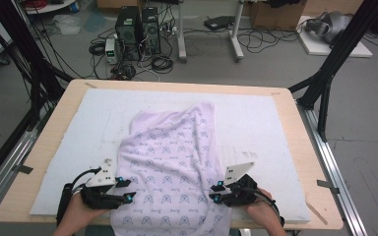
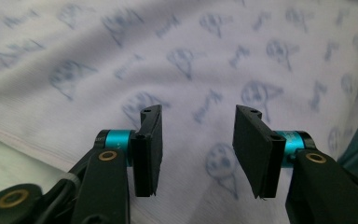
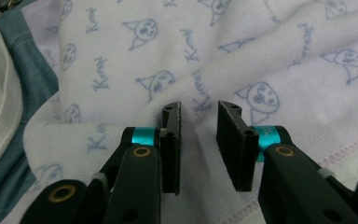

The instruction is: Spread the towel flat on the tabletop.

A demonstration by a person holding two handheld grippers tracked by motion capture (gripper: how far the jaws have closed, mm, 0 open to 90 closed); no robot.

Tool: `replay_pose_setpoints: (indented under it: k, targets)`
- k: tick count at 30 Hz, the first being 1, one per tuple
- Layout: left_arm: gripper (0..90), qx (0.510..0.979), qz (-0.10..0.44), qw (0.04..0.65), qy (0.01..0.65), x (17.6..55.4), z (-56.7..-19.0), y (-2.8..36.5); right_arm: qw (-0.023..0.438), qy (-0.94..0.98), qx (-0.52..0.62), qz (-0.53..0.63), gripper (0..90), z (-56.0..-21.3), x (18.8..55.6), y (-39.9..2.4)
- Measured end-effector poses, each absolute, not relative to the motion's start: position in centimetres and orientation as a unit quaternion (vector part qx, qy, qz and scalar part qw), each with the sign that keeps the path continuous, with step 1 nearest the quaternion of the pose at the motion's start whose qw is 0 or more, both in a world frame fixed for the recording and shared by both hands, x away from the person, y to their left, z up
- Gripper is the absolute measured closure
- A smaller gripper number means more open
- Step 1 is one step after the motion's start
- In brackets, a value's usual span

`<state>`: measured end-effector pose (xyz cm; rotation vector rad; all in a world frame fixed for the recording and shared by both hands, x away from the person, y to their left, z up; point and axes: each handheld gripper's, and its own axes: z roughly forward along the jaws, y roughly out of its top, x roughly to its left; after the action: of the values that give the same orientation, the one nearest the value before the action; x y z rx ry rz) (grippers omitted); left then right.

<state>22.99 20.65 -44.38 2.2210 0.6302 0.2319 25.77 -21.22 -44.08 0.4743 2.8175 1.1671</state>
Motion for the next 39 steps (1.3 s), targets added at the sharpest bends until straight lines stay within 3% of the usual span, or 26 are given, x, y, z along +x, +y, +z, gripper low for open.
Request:
replay_pose_setpoints:
  k: [1,3,4,11,17,20,25,28,29,30,31,32,39]
  targets:
    - [62.3,0.875,0.102,0.404,0.248,22.8,-44.4,20.7,0.017,0.911,0.154,0.381,82.8,-44.1,25.7,-21.3]
    - [87.2,0.874,0.088,0.41,0.246,22.8,-44.4,21.1,0.013,0.911,0.148,0.385,88.3,-44.2,25.5,-21.3]
    - [88.1,0.874,0.094,0.41,0.242,22.7,-44.4,21.1,0.019,0.912,0.143,0.385,89.0,-44.2,25.4,-21.3]
    - [88.6,0.875,0.102,0.413,0.233,21.4,-43.4,22.2,0.003,0.913,0.121,0.389,90.0,-43.6,23.8,-21.4]
    - [87.3,0.866,0.07,0.444,0.22,19.8,-42.4,23.6,-0.035,0.914,0.096,0.394,88.9,-42.3,21.7,-21.6]
    - [68.7,0.856,0.085,0.447,0.244,21.4,-42.2,23.8,0.0,0.917,0.11,0.383,76.6,-41.6,22.6,-21.3]
    - [56.4,0.867,0.105,0.421,0.246,24.0,-43.4,22.0,0.029,0.908,0.153,0.389,65.9,-42.1,26.5,-20.6]
    - [63.8,0.871,0.109,0.413,0.244,24.1,-44.7,21.1,0.026,0.906,0.183,0.38,59.4,-43.4,27.9,-20.0]
    - [76.4,0.867,0.107,0.419,0.249,24.0,-44.8,21.2,0.018,0.907,0.19,0.374,62.9,-44.0,28.1,-19.8]
    - [84.5,0.866,0.106,0.42,0.251,24.0,-44.8,21.3,0.031,0.902,0.192,0.384,73.2,-44.2,28.0,-19.8]
    - [86.8,0.866,0.11,0.419,0.25,23.8,-44.8,21.3,0.032,0.9,0.193,0.389,83.2,-44.3,28.0,-19.9]
    - [87.6,0.867,0.113,0.417,0.248,23.7,-44.7,21.3,0.02,0.899,0.193,0.393,88.0,-44.4,28.0,-20.0]
    - [88.3,0.866,0.107,0.423,0.246,21.7,-44.1,22.7,0.024,0.907,0.17,0.384,89.3,-44.0,26.3,-20.4]
